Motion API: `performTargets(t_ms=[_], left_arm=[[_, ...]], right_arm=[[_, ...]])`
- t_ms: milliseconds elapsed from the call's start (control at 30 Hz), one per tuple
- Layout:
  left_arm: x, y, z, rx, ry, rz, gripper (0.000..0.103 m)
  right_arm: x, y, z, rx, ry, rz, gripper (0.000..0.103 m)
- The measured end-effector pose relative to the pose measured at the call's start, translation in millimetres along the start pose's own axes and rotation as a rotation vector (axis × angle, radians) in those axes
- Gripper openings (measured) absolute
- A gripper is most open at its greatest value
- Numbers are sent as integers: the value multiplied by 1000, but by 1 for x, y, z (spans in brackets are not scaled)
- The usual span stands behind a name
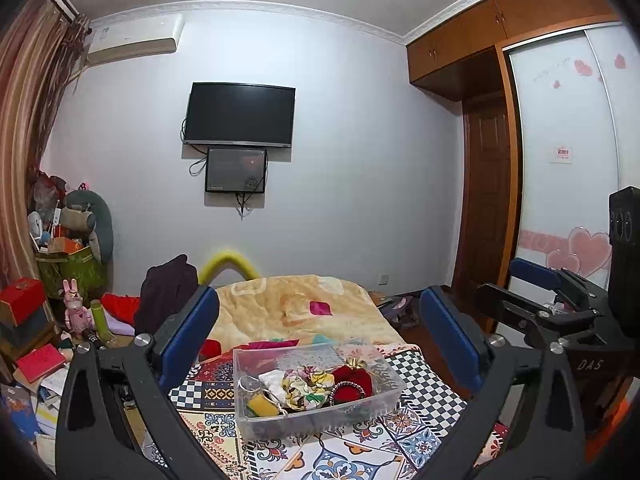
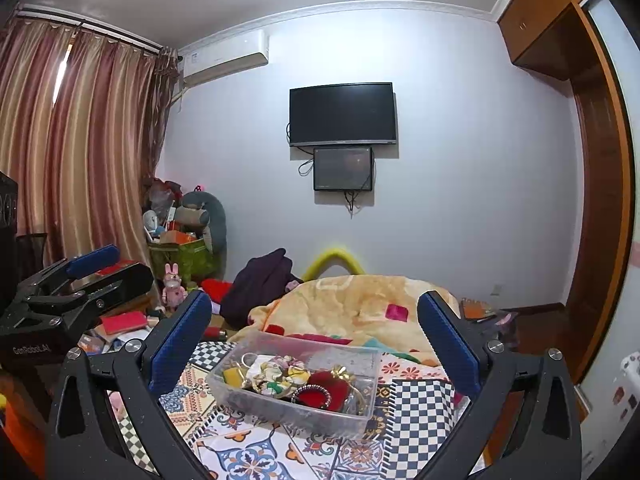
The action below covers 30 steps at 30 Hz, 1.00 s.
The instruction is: Organize soft objects
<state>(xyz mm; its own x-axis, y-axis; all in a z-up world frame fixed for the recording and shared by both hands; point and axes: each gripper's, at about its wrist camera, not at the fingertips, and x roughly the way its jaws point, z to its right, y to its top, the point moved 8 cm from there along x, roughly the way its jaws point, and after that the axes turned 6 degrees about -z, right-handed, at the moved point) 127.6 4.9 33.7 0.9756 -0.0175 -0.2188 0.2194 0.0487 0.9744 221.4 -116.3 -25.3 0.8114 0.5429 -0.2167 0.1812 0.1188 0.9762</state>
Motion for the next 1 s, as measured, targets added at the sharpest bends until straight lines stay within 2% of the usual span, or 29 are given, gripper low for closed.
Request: performTargets(t_ms=[1000], left_arm=[[2,-3,-2,0,1,-6,103]], right_arm=[[-3,0,4,5,-3,1,103]])
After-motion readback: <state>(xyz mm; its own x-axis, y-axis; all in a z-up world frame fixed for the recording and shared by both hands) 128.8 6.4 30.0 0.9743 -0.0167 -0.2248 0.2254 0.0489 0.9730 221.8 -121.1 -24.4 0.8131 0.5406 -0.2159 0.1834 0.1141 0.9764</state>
